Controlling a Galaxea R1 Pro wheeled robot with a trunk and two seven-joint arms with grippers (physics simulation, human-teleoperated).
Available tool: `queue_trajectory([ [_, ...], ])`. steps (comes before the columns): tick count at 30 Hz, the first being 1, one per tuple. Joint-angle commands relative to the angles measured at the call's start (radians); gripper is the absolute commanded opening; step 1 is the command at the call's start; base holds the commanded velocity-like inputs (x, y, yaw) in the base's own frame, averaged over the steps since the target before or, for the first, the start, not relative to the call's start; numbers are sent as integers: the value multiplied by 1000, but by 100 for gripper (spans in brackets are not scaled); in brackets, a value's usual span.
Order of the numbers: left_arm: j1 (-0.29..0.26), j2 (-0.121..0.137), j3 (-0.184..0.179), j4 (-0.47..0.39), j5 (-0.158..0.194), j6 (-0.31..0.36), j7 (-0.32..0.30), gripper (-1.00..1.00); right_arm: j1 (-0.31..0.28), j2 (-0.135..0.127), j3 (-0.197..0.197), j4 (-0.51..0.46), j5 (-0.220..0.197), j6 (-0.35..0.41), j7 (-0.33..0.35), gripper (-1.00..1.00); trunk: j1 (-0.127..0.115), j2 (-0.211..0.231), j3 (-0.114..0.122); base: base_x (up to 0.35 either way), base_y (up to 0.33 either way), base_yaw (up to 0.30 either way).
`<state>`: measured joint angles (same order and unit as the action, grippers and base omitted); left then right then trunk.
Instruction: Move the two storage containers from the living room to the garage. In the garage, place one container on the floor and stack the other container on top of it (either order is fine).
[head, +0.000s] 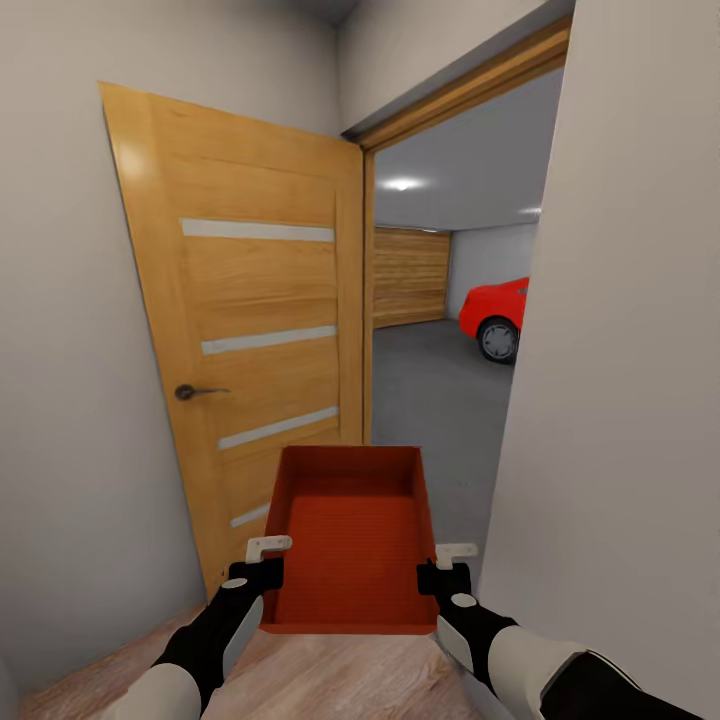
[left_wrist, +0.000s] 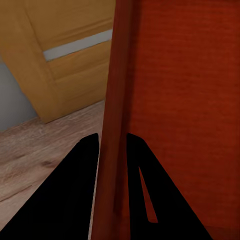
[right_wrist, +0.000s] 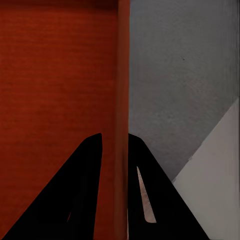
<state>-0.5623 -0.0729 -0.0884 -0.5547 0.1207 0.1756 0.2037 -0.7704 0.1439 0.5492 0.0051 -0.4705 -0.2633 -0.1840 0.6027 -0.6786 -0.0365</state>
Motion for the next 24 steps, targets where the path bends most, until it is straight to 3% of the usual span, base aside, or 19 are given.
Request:
queue_trajectory([
  [1,-1,2,-1,-2,-3,8,46,-100,-1,-3,-2,1,-19,-8,-5,-100,1,-2,-2,196,236,-273],
  [12,-1,2,-1,-2,-3,8,46,-100,-1,-3,-2,1,-19,-8,-5,-100,1,-2,-2,202,254,-265],
  [24,-1,2,-2,-2,-3,8,46,-100,-1,-4,-2,1,-19,-8,-5,-100,1,-2,-2,204,258,-35],
])
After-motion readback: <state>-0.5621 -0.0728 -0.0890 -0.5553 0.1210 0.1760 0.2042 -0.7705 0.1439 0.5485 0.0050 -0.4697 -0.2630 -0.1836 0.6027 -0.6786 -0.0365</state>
